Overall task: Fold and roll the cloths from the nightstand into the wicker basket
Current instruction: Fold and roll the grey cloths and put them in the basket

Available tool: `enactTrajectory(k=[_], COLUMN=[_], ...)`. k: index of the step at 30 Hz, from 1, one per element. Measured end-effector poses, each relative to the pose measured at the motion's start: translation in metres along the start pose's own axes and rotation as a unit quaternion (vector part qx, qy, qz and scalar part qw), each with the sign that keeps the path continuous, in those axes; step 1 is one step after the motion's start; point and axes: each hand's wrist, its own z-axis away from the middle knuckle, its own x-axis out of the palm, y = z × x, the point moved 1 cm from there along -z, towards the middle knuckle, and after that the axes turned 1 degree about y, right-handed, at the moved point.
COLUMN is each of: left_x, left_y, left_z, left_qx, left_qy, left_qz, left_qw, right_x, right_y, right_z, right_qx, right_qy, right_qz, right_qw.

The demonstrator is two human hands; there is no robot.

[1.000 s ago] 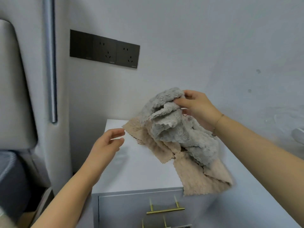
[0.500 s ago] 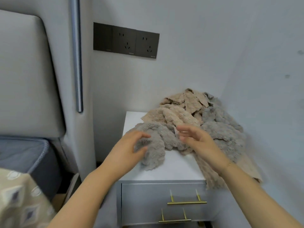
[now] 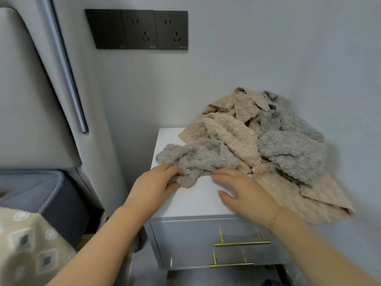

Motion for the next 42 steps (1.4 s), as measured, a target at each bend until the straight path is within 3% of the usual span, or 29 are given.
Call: enactTrajectory(k=[5, 12, 16, 21, 24, 28, 31, 37, 42], left_x=[-0.007, -0.034, -0.036, -0.040, -0.045, -0.050, -0.054, -0.055, -0.048], left_y=[-0.002, -0.005, -0.004, 0.005, 0.005, -0.009, -0.011, -0.002, 0.002], left_z=[-0.003, 0.005, 0.006, 0.007, 0.008, 0.014, 0.025, 0.051, 0.066], left_qx=[-0.096, -0.210, -0.233, -0.215, -0.196, -0.136, -0.080, -0.016, -0.010], left_qy=[0.032, 0.060, 0.029, 0.018, 0.041, 0.073, 0.065, 0.015, -0.007], left_qz=[0.130, 0.425, 0.483, 0.513, 0.494, 0.323, 0.224, 0.175, 0.158], left_qw=[0.986, 0.879, 0.843, 0.831, 0.846, 0.934, 0.969, 0.984, 0.987], right_x=[0.012, 0.022, 0.034, 0.047, 0.037, 0.009, -0.008, -0.027, -0.042], right_y=[-0.004, -0.004, -0.022, -0.040, -0.032, -0.025, -0.021, -0.008, -0.003], right_z=[-0.004, -0.009, -0.018, -0.032, -0.030, -0.019, -0.003, 0.035, 0.052], right_qx=[0.006, 0.032, 0.068, 0.135, 0.109, 0.096, 0.044, 0.006, 0.092], right_qy=[-0.049, -0.044, 0.041, 0.154, 0.229, 0.276, 0.274, 0.198, 0.112], right_qz=[0.028, 0.003, 0.033, -0.022, -0.043, -0.076, -0.065, -0.070, -0.217], right_qw=[0.998, 0.999, 0.996, 0.979, 0.966, 0.953, 0.959, 0.978, 0.965])
